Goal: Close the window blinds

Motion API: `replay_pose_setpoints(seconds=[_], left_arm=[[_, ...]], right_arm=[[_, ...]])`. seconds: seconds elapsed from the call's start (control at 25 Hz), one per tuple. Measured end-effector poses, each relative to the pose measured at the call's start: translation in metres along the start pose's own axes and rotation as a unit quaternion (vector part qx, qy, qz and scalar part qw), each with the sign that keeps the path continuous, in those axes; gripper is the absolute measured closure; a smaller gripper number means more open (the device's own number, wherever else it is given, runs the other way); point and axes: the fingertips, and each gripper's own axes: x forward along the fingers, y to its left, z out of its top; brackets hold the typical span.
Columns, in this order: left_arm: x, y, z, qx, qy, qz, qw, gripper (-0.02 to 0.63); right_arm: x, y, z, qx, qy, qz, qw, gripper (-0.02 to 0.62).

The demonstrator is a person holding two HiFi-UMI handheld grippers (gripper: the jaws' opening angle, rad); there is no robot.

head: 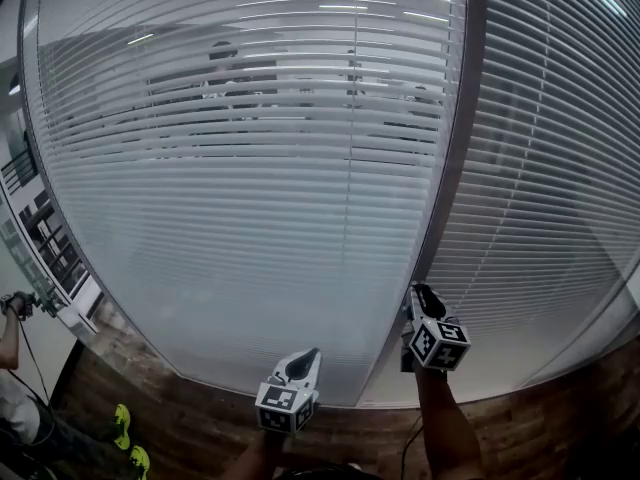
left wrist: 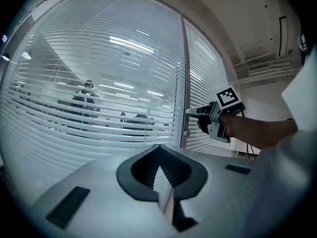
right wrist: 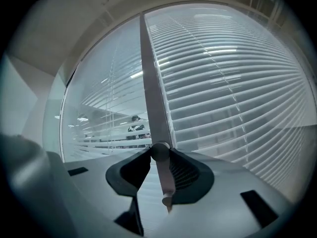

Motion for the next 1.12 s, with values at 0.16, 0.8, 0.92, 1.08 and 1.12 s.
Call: replay_pose_setpoints(seconds=[0.16,0.8,0.92,1.08,1.12], left_arm=[[0.001,-0.004,-0.001,0.006,0.0,-0.008,0.9999,0.606],[-0.002,-0.003,-0.011,0.007,0.007,-0.01,0.9999,0.606],[0.001,-0.005,-0.011,0.004,0.009,-0.013,0.9999,0.606],[0.002,-0.007,-0.011,0.005,0.009,-0.017,0.9998,0.606],[0.003,-0.008,-0.011,0.005,0.008,-0.018,0.9998,0.606]], right_arm=[[0.001,0.001,0.0,-0.043,0.01,0.002,0.999,0.471],[0.001,0.016,-0.006,-0.597,0.075,-0.035,0.798,0.471],[0.003,0.015,-0.008,-0.666,0.088,-0.028,0.74,0.471],[0.003,0.015,-0.012,-0.749,0.105,-0.012,0.654,0.471],[0.003,0.014,-0.014,-0.768,0.108,-0.008,0.631,0.471]])
